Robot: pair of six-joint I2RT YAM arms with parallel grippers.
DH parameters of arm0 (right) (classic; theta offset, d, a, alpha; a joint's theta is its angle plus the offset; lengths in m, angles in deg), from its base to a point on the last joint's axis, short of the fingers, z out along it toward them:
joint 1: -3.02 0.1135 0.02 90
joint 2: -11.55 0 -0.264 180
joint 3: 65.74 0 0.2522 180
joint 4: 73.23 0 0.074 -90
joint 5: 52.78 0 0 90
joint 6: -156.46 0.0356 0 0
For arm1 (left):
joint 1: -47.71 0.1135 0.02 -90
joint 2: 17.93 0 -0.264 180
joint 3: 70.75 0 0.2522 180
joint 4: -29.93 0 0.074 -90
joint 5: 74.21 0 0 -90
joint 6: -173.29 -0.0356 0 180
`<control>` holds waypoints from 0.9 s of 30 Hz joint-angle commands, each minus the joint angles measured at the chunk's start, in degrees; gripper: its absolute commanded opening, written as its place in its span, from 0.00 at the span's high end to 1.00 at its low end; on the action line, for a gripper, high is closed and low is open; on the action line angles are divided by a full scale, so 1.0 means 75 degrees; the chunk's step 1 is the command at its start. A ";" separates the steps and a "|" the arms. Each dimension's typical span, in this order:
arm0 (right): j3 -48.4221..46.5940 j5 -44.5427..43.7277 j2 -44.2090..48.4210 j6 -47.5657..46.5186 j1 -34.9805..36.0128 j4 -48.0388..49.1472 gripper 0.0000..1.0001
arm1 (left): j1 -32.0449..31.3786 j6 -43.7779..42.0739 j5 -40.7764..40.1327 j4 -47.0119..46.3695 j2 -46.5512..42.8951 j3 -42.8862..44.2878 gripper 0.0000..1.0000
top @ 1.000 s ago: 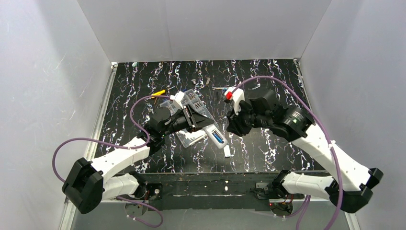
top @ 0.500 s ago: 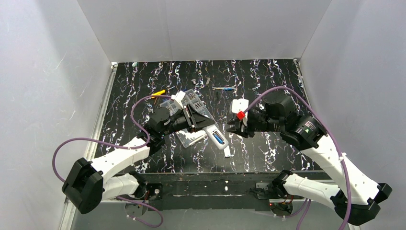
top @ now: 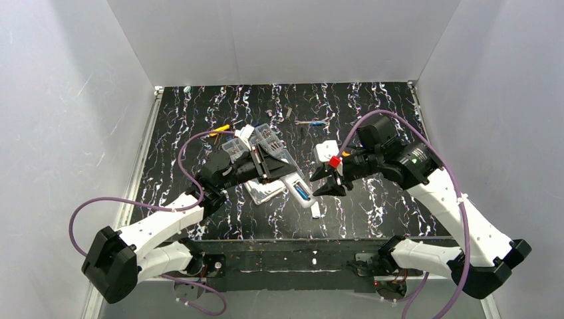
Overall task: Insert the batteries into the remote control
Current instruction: Load the battery into the remote control.
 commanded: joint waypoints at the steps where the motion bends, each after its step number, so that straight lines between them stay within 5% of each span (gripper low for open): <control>1: -0.0563 0.0893 -0.0168 -0.0560 -0.0019 -0.0826 0.49 | -0.0035 -0.0073 0.0336 -0.0520 -0.0341 0.0041 1.00; 8: -0.0280 0.0725 0.0128 -0.0873 -0.0019 -0.0513 0.38 | -0.0040 -0.0063 0.0373 -0.0540 -0.0301 0.0084 1.00; 27: 0.0042 0.1555 -0.0048 -0.2025 -0.0009 -0.0272 0.41 | -0.0041 -0.0062 0.0478 -0.0482 -0.0178 0.0199 1.00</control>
